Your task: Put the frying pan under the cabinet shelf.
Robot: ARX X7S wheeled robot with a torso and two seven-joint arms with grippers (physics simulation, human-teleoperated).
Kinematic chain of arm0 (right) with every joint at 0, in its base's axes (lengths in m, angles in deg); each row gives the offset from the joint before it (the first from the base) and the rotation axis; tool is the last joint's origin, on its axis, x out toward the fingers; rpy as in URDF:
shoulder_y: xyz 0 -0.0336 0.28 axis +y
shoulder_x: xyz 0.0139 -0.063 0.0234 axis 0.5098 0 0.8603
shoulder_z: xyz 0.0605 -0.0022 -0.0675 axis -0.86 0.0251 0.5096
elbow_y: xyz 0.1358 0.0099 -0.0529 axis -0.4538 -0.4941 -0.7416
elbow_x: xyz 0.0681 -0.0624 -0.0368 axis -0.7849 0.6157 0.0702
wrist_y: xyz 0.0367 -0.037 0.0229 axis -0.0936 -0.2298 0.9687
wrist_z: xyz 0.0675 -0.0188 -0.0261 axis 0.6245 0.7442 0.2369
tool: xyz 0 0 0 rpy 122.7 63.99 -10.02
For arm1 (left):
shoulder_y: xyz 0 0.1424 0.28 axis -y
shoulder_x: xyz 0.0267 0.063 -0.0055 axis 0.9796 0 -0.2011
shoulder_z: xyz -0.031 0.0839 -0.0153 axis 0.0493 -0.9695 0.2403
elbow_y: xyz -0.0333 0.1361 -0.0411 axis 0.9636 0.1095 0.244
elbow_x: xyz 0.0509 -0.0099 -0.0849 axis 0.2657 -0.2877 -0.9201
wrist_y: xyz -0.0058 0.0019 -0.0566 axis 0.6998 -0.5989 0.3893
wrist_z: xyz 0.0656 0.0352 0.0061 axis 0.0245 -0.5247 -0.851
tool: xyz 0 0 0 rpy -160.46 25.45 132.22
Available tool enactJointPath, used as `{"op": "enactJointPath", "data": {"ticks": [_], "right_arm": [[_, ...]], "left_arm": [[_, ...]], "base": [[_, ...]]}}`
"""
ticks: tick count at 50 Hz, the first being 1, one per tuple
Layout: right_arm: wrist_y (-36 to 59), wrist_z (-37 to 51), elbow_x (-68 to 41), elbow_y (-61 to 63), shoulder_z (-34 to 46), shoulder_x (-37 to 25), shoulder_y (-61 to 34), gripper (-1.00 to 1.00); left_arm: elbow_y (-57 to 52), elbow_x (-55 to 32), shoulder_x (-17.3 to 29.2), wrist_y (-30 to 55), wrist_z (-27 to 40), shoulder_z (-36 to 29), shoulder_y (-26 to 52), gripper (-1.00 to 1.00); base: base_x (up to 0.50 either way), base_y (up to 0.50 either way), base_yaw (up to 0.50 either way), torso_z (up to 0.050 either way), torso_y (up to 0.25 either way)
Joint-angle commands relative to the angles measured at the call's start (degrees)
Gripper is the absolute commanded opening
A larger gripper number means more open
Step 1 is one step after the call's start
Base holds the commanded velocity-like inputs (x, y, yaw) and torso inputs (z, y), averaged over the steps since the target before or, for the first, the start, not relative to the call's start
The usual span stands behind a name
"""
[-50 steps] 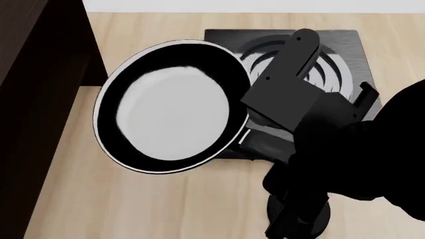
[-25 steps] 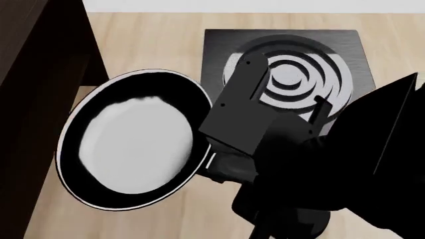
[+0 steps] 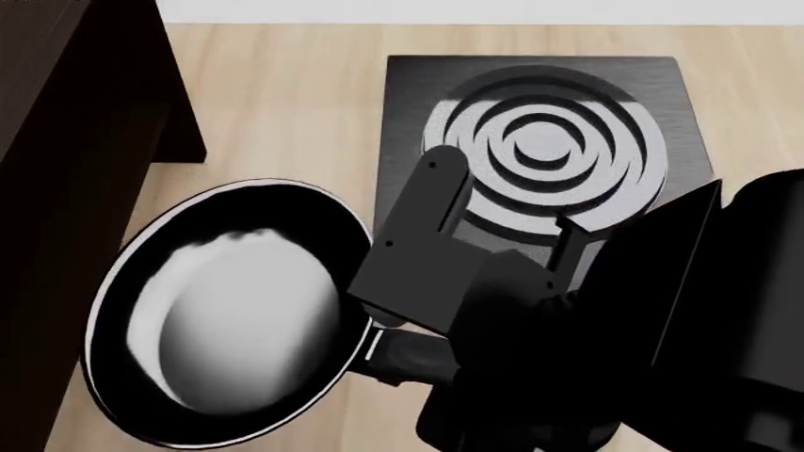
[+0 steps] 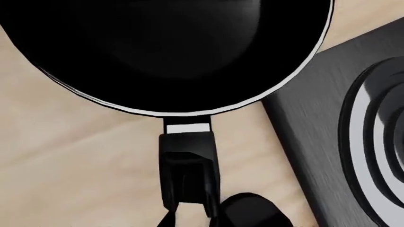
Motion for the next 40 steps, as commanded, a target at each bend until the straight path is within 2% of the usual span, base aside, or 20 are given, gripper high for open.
{"op": "enactJointPath", "data": {"ticks": [1, 15, 40], "right_arm": [[-0.11, 0.20, 2.39, 0.02, -0.76, -0.38, -0.17, -1.00], [-0.52, -0.11, 3.47, -0.11, 0.18, -0.80, 1.15, -1.00], [-5.29, -0.24, 5.66, -5.51, 1.14, 4.68, 7.74, -1.00]], "left_arm": [[0.10, -1.12, -0.51, 1.12, 0.51, 1.24, 0.13, 1.00], [0.31, -2.77, -0.54, 1.73, 1.89, 1.12, 1.02, 1.00], [0.43, -4.83, -0.62, 3.05, 3.18, 2.62, 0.74, 1.00]], "base": [[0.00, 0.00, 0.00, 0.000, 0.010], [0.00, 0.00, 0.00, 0.000, 0.001], [0.00, 0.00, 0.00, 0.001, 0.001]]}}
